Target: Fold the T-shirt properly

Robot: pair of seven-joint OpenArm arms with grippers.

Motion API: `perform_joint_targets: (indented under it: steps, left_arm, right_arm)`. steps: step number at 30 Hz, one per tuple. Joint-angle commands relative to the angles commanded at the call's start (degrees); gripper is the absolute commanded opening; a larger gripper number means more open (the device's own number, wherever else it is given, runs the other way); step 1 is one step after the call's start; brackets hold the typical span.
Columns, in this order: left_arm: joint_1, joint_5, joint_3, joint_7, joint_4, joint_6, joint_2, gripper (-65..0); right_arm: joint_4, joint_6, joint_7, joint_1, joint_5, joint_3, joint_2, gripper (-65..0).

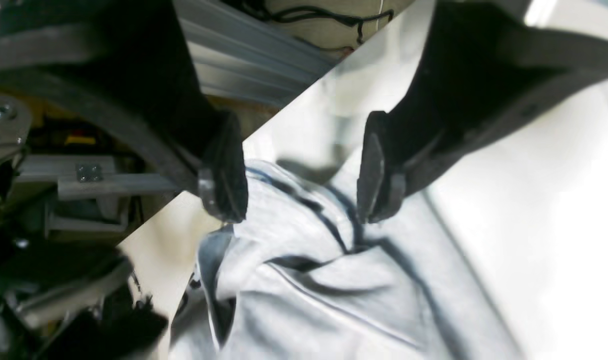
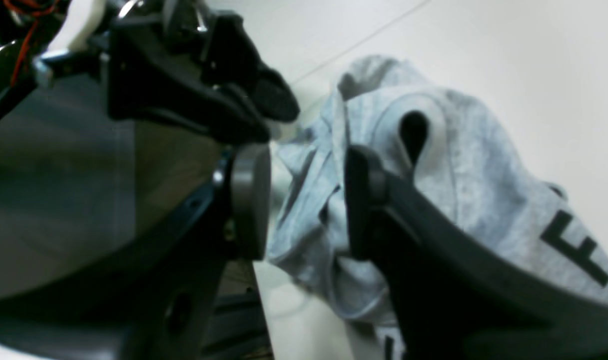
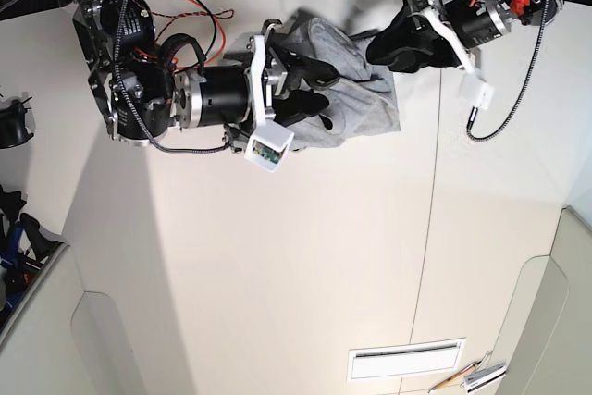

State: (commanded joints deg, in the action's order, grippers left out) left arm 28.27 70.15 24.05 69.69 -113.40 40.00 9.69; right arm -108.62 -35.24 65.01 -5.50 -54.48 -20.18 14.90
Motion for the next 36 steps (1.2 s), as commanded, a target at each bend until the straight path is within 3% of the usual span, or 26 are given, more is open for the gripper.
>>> perform_joint_targets:
  steps: [4,12,16,31,36]
  left_arm:
    - [0.0,0.8,2.3,0.0,0.0,0.0,0.0,-26.4]
    - [0.0,1.9,2.3,0.0,0.0,0.0,0.0,-26.4]
    - [0.0,2.1,2.3,0.0,0.0,0.0,0.0,-26.4]
    - [0.0,2.9,2.3,0.5,0.0,0.0,0.0,-26.3]
    - [0.0,3.3,2.3,0.9,0.0,0.0,0.0,-26.4]
  right_arm:
    - [0.3,-0.13,-1.6,0.2,0.9,-0.1,0.0,-40.8]
    - [5.0,-0.09,-8.1,0.1,8.9,-5.0,-0.3,-40.8]
    - [8.6,-0.07,-11.5,0.1,12.1,-5.6,-2.3,-40.8]
    - [19.0,0.13,-13.0,-4.6,14.6,-5.6,-9.0,-41.0]
    - [18.9,0.13,-14.5,-4.9,14.6,-5.6,-9.4,-59.4]
